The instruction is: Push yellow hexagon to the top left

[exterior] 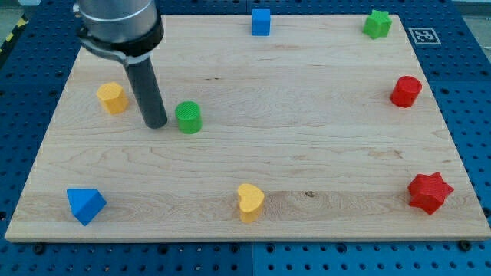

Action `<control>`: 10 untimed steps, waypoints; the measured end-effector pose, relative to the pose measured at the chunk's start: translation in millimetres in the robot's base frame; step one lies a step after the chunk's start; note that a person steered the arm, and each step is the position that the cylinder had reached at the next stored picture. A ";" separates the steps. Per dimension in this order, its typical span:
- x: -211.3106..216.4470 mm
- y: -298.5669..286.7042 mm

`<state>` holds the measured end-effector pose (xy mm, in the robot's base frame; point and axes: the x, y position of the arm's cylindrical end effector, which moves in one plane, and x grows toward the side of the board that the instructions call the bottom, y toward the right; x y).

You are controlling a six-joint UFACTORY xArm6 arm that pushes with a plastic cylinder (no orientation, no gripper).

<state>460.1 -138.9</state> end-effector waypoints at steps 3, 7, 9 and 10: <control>-6.0 -63.5; -69.0 -89.7; -104.7 -74.8; -115.4 -48.3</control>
<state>344.7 -187.3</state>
